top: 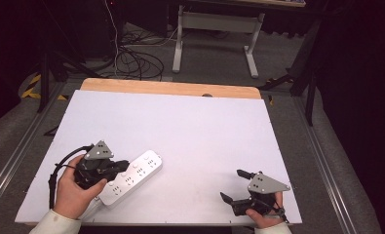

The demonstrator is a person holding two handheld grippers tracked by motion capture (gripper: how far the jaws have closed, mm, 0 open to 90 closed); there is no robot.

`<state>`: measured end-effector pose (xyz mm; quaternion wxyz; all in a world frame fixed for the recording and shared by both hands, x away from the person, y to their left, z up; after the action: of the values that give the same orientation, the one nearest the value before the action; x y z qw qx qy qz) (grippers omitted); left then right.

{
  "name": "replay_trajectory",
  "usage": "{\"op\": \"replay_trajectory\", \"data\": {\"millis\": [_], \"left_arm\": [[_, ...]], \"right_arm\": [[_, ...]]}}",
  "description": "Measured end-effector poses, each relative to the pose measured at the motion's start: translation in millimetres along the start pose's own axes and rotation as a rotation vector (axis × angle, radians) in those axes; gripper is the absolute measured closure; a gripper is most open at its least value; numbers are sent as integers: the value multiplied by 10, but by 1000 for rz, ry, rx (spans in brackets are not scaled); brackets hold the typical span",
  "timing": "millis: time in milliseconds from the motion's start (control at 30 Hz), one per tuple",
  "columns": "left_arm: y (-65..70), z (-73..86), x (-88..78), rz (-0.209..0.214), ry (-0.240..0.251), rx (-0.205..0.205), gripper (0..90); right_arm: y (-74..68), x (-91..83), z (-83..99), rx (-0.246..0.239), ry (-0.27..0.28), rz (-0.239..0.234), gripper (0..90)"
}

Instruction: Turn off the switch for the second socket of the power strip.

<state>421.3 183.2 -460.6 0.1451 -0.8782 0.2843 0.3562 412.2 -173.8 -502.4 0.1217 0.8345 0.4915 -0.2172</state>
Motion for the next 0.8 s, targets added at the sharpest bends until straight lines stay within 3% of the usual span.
{"op": "replay_trajectory", "data": {"millis": [433, 500, 533, 800], "left_arm": [[-36, 31, 86, -25, -61, 22, 900], [-48, 38, 115, -35, -69, 42, 900], [-72, 62, 155, -54, -99, 84, 900], [-104, 120, 275, -49, -170, 121, 900]], "right_arm": [[7, 4, 2, -5, -1, 0, 96], [8, 4, 3, -6, -2, 0, 96], [7, 4, 2, -6, -1, 0, 96], [6, 10, 8, -9, -6, -1, 96]]}}
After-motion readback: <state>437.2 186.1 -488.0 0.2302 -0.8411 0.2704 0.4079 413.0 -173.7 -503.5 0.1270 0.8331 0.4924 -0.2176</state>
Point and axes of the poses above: each handheld gripper's, and its own axes: x roughly forward along the jaws, z roughly out of its underside, y roughly to its right, the point moved 8 cm from there along x, roughly forward along the jaws, and after that the axes turned 10 degrees about -z, right-handed, at the moved point
